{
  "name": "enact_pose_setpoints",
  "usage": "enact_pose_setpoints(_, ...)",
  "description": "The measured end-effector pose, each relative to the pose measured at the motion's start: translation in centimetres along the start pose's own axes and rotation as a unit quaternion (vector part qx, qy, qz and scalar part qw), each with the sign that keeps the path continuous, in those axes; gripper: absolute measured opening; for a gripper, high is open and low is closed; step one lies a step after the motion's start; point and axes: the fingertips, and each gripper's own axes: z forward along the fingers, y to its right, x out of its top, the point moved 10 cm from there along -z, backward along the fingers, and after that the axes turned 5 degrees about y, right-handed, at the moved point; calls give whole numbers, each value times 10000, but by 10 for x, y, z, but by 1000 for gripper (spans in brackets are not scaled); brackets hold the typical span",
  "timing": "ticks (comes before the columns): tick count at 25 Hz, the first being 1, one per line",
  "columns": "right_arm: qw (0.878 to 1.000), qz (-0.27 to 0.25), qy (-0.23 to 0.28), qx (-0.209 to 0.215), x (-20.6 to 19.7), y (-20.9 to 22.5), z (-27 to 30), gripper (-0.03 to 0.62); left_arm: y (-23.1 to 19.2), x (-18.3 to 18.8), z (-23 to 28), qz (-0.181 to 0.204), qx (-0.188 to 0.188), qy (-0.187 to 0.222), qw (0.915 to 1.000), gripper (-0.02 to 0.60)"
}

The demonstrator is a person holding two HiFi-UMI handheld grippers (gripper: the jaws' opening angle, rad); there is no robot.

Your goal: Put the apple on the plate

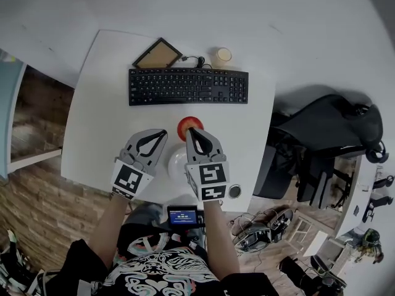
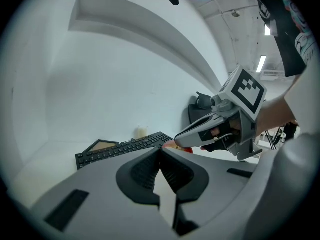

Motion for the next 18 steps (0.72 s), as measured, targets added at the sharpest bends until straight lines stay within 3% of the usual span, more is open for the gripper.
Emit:
enact_pose_setpoints(7, 9998, -83, 181, -11, 17, -5, -18, 29, -1, 19, -6, 144, 53, 61, 9999, 14)
enact_pose_setpoints(11, 9995, -145, 284, -5, 26, -7, -27, 29, -1, 35, -13, 187, 189, 345, 9991, 14)
enact_pose_setpoints(18, 9989, -179, 426, 25, 37, -13, -38, 29, -2, 50, -21, 262, 239, 331, 9988, 14)
